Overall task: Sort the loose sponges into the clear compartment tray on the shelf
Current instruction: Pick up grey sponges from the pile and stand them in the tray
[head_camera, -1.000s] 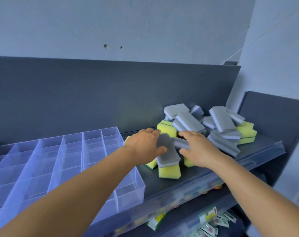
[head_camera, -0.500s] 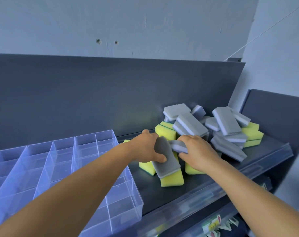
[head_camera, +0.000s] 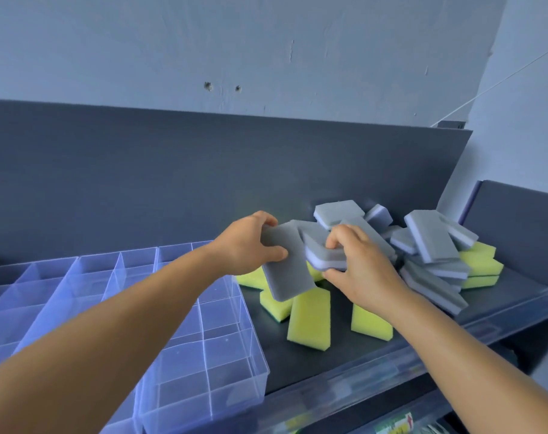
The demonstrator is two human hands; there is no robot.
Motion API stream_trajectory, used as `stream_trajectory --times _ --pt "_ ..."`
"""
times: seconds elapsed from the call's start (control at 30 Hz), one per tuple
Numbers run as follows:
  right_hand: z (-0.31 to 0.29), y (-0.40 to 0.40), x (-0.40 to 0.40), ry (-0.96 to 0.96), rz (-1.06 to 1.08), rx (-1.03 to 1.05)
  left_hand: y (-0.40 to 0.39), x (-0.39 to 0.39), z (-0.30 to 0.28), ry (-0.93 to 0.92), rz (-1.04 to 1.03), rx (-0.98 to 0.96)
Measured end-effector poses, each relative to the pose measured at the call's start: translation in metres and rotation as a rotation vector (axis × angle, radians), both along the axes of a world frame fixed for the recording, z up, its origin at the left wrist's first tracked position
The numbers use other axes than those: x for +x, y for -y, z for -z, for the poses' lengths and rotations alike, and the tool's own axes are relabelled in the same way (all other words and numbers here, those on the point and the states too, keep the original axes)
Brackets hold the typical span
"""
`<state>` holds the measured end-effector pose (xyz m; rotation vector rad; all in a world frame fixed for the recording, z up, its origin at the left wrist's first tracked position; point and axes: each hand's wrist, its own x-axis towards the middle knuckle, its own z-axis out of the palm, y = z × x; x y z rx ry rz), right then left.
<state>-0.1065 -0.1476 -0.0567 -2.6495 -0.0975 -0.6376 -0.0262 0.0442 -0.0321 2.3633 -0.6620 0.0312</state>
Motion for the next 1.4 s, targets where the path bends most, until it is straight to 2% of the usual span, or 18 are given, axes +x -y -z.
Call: stream_trajectory --times 0.2,0.37,0.47,0.57,0.8,1.0,1.17,1.4 --pt "-0.005 -0.033 0.007 -0.067 -0.219 0.215 -0.039 -0.014 -0.014 0.139 -0.091 0.022" --pt "-0.013 -0.073 0.023 0.0 -0.255 0.412 -0.085 -0.03 -0.025 0.189 -0.136 0.025" --pt "-0.02 -0.099 0.033 -0.113 -0.262 0.495 -0.115 -0.038 -0.032 0.218 -0.157 0.048" --pt "-0.027 -0.129 0.043 -0.246 -0.385 0.586 -0.147 -0.044 -0.035 0.232 -0.208 0.064" --pt "-0.037 -0.215 0.064 -0.256 -0.498 0.535 -0.229 -0.044 -0.034 0.249 -0.341 0.059" --pt "-0.04 -0.287 0.087 -0.165 -0.451 0.483 -0.298 -0.026 -0.029 0.293 -0.373 0.134" --pt "-0.04 -0.333 0.103 -0.052 -0.367 0.347 -0.352 -0.003 -0.025 0.345 -0.462 0.164" --pt "-0.027 -0.372 0.124 0.009 -0.299 0.259 -0.392 0.023 -0.012 0.25 -0.493 0.114"
